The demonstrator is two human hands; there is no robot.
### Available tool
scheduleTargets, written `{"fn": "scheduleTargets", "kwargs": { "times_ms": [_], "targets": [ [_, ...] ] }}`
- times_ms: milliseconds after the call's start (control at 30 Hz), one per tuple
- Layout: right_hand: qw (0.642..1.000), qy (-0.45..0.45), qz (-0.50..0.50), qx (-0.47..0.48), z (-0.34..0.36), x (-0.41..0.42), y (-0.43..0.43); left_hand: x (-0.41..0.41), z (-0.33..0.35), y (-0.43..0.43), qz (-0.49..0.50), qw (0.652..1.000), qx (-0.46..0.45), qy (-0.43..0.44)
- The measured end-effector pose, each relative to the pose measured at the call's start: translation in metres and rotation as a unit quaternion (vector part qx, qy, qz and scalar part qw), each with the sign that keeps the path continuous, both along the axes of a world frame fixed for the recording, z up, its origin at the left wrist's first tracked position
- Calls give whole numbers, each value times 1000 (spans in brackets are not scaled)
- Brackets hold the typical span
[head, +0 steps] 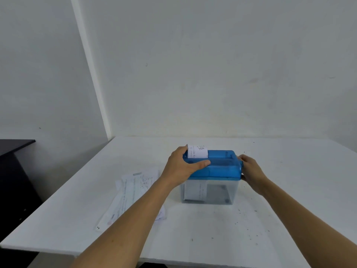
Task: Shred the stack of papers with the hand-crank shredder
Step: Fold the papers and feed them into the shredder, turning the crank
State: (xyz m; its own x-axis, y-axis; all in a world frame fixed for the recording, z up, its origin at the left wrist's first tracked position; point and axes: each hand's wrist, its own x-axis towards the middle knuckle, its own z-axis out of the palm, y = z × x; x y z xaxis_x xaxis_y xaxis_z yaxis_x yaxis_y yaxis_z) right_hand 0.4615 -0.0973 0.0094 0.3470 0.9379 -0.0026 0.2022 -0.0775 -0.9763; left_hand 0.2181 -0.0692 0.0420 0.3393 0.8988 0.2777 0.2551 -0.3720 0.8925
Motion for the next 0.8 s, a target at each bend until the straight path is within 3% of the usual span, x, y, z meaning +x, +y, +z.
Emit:
{"fn": "scheduleTargets", "kwargs": {
  "times_ms": [233, 367, 567, 700, 800],
  "targets": [
    [994, -98, -36, -30, -31, -18, -35, 1, -3, 2, 17, 1000, 15, 10],
    [994, -104, -14, -16, -19, -19, -62, 1, -3, 2, 17, 1000, 14, 14],
    [975, -205, 64, -62, 27, -9, -89, 0, 0, 0, 3, 1000, 2, 20],
    [924, -330, 171, -86, 57, 6, -98, -1, -1, 4, 0, 1000, 2, 24],
    [894, -410, 167, -70, 81, 13, -95, -2, -3, 7, -2, 1000, 3, 27]
  ]
}}
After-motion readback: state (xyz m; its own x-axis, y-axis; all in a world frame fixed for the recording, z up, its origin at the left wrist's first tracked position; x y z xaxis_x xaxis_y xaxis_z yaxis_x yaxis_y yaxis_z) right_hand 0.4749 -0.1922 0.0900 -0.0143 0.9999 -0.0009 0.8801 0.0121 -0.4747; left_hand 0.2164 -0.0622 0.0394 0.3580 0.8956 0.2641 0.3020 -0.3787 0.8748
